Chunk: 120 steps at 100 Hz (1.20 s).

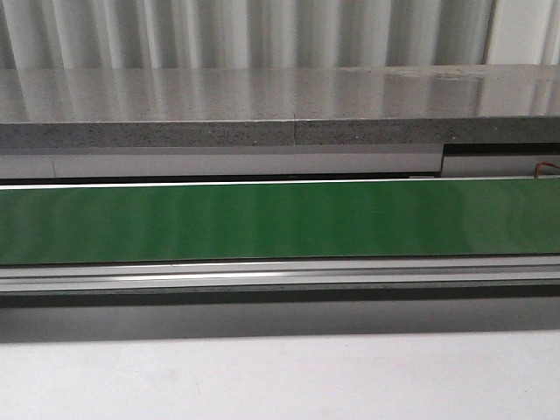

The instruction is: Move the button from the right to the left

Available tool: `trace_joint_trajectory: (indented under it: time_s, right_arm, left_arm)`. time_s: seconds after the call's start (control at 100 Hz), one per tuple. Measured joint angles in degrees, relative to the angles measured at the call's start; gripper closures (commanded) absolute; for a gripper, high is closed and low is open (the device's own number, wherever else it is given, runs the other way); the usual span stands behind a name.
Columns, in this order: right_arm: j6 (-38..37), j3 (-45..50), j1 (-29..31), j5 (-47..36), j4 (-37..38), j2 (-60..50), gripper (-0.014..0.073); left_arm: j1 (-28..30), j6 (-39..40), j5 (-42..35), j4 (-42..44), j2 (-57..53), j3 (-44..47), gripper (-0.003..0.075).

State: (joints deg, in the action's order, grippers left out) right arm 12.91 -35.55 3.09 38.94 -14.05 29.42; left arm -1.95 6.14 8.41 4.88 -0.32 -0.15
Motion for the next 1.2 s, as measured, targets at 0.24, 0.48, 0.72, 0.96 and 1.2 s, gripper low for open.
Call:
trace_joint_trajectory:
  time_s: [0.24, 0.48, 0.72, 0.96, 1.2]
  right_arm:
    - [0.0, 0.0, 0.0, 0.0, 0.0, 0.0, 0.0662]
    - [0.0, 0.0, 0.0, 0.0, 0.0, 0.0, 0.0662]
    - [0.0, 0.0, 0.0, 0.0, 0.0, 0.0, 0.0662]
    - [0.0, 0.09, 0.0, -1.13, 0.32, 0.0, 0.0662]
    - [-0.92, 7.09, -0.83, -12.19, 1.61, -5.3, 0.0662]
  left_arm:
    - [0.0, 0.0, -0.07, -0.22, 0.0, 0.0, 0.074]
    - [0.0, 0.0, -0.07, -0.24, 0.0, 0.0, 0.074]
    - [0.0, 0.0, -0.07, -0.34, 0.0, 0.0, 0.074]
    - [0.0, 0.0, -0.07, -0.34, 0.0, 0.0, 0.074]
    - [0.0, 0.0, -0.07, -0.34, 0.0, 0.0, 0.074]
